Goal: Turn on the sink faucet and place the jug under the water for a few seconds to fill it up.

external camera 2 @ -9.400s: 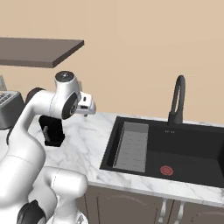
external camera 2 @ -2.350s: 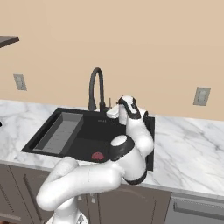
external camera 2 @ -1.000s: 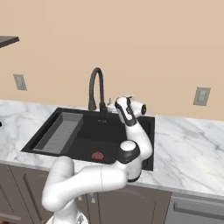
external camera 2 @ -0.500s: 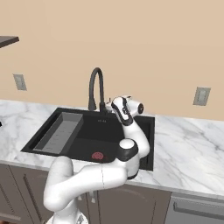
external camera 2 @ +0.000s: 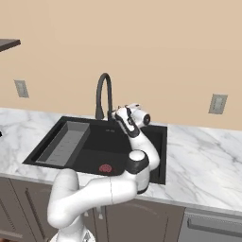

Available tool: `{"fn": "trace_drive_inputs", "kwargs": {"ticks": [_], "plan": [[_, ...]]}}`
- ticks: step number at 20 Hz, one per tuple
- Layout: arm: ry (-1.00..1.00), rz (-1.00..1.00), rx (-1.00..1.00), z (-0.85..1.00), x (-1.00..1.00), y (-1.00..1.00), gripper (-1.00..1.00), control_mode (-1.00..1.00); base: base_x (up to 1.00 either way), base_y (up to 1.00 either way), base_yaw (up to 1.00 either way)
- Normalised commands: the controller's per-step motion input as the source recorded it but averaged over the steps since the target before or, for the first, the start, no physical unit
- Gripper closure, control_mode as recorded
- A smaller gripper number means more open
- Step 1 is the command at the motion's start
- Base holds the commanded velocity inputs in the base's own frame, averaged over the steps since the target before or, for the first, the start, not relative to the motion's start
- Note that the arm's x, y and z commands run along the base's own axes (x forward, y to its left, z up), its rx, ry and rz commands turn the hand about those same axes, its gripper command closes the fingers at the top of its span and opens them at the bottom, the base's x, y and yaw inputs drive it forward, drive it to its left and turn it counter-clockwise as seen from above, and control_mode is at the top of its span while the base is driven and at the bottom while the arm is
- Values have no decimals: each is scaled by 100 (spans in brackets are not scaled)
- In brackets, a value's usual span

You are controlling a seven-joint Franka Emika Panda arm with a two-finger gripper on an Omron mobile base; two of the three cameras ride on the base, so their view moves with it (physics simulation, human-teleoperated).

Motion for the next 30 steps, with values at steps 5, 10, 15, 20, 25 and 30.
{"fn": "trace_drive_inputs", "kwargs": {"ticks": [5,10,15,20,25,30], "plan": [[1,1,0,-17,28,0,-100,-100,0,0,0],[0,1,1,-15,23,-3,100,-100,0,0,0],[2,0,2,-12,22,-7,100,-100,0,0,0],[3,0,3,-8,9,-16,100,-100,0,0,0],[9,0,2,-12,1,-36,100,-100,0,0,0],[11,-2,15,-8,1,-66,100,-100,0,0,0]]}}
